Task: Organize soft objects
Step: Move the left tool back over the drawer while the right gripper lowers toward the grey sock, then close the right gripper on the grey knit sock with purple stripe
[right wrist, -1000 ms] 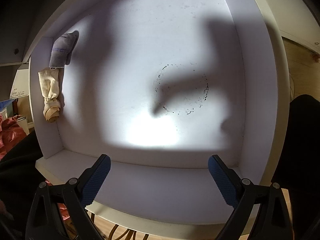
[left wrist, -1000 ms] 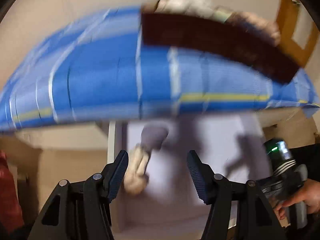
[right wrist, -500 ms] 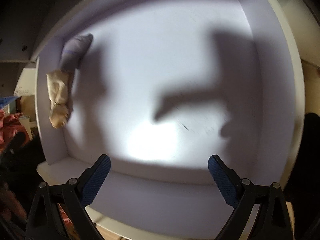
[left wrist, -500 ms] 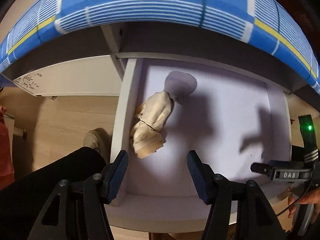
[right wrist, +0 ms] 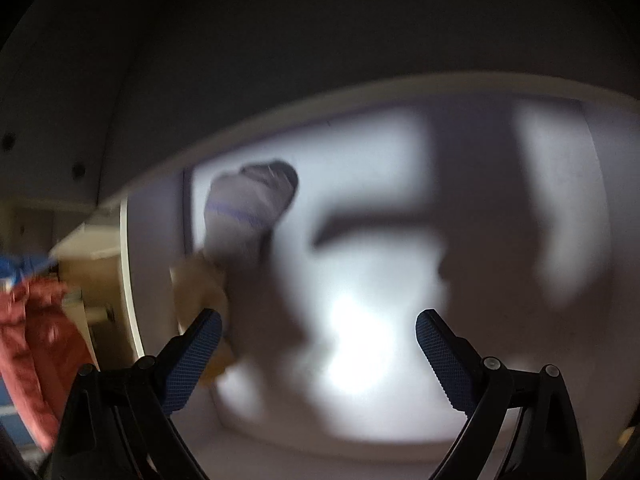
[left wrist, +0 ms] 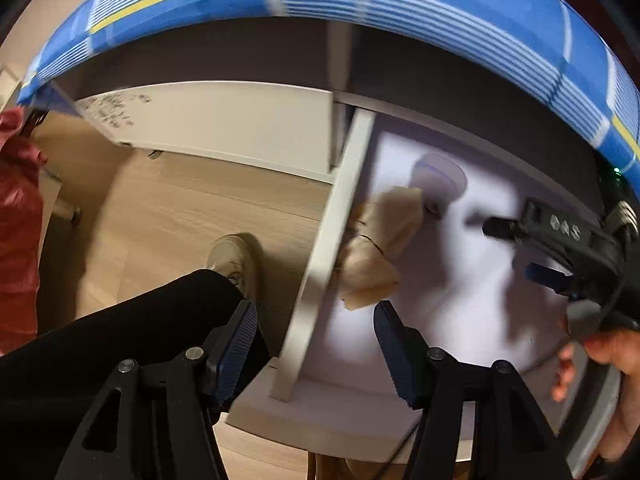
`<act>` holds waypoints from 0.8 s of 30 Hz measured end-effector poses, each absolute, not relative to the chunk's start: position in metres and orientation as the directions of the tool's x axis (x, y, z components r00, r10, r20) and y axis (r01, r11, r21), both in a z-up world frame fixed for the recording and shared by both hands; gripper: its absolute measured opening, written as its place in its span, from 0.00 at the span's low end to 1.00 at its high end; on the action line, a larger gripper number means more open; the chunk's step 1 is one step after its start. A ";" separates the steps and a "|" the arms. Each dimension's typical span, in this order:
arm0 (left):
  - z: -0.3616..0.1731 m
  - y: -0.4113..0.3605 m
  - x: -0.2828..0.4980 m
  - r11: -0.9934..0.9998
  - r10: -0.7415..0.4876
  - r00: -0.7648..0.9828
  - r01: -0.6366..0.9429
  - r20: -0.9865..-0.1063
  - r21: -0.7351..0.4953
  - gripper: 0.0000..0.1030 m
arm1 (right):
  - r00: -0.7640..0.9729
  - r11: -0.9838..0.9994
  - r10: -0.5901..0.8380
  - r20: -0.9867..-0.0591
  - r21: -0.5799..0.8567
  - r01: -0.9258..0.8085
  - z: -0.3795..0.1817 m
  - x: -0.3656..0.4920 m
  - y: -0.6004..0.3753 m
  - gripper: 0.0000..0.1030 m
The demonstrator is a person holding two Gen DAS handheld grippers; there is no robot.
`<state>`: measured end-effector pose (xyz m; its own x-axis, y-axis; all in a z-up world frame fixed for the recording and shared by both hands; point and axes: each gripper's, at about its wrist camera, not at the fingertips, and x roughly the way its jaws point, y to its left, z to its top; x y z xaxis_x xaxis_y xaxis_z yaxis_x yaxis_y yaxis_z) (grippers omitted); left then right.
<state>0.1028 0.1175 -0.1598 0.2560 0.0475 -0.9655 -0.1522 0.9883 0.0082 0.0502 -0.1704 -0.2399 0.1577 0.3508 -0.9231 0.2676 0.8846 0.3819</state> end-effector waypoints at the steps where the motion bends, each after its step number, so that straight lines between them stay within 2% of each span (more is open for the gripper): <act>1: -0.159 0.121 0.102 0.987 0.044 0.255 -0.163 -0.966 0.002 0.60 | 0.175 0.875 0.351 -0.920 0.388 0.288 -0.242 0.056 -0.166 0.95; 7: -0.163 0.129 0.102 0.982 0.033 0.241 -0.190 -0.970 -0.014 0.60 | 0.227 0.853 0.353 -0.908 0.412 0.321 -0.252 0.081 -0.143 0.95; 14: -0.168 0.131 0.106 0.980 0.026 0.232 -0.200 -0.972 -0.021 0.60 | 0.188 0.873 0.348 -0.918 0.390 0.293 -0.267 0.118 -0.109 0.92; 18: -0.168 0.132 0.106 0.977 0.024 0.229 -0.211 -0.973 -0.026 0.60 | 0.143 0.918 0.307 -0.941 0.333 0.218 -0.272 0.135 -0.091 0.87; 21: -0.169 0.131 0.107 0.977 0.024 0.227 -0.211 -0.974 -0.025 0.60 | 0.093 0.942 0.277 -0.956 0.289 0.169 -0.279 0.142 -0.083 0.77; 24: -0.168 0.129 0.107 0.978 0.023 0.229 -0.206 -0.973 -0.025 0.60 | 0.094 0.950 0.275 -0.957 0.286 0.129 -0.277 0.146 -0.079 0.72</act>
<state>0.1071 0.1294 -0.1679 0.2291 0.0231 -0.9731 -0.2063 0.9782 -0.0254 0.1463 -0.0795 -0.2774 0.0935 0.2751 -0.9568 0.1291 0.9496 0.2857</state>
